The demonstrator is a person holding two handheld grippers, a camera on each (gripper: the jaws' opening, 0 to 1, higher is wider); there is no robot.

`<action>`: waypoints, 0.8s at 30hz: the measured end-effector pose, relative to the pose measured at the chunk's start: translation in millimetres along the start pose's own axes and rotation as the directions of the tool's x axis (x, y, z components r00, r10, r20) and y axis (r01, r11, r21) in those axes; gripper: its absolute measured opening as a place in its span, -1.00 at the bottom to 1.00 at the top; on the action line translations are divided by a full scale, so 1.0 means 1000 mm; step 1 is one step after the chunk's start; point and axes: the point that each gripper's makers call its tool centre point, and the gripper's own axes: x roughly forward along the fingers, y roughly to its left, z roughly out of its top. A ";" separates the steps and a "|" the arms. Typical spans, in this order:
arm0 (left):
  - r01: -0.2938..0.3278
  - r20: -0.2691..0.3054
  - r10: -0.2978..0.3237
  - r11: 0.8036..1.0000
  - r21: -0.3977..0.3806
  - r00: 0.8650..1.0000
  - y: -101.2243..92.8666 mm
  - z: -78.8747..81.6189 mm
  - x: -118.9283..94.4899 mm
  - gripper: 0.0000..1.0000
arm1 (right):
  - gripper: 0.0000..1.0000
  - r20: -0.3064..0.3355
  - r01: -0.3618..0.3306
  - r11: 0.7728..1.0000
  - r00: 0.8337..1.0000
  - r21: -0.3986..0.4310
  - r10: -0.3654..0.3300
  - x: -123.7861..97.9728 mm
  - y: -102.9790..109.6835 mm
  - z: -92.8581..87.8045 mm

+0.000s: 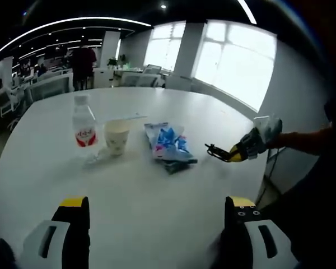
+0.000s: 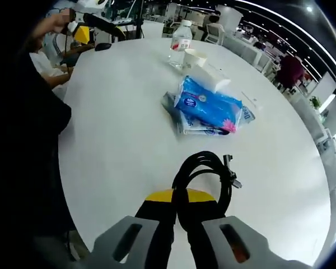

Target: Arrange the tabletop items into an orderly group along one side of the table until the central work area is clear of visible clutter.

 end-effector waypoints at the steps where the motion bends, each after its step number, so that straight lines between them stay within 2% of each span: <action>1: -0.003 0.000 0.003 1.000 0.002 1.000 -0.001 0.000 -0.001 0.99 | -0.98 0.002 -0.005 1.000 1.000 0.003 0.005 0.001 0.001 -0.001; 5: -0.008 -0.006 0.008 1.000 0.004 1.000 -0.001 -0.003 -0.001 0.98 | -0.98 -0.011 -0.014 1.000 1.000 -0.011 0.014 0.008 0.007 -0.006; 24: -0.017 -0.032 0.017 1.000 0.005 0.999 -0.002 -0.012 0.000 0.96 | -0.93 -0.011 -0.120 0.991 0.993 0.053 0.121 0.027 0.021 -0.012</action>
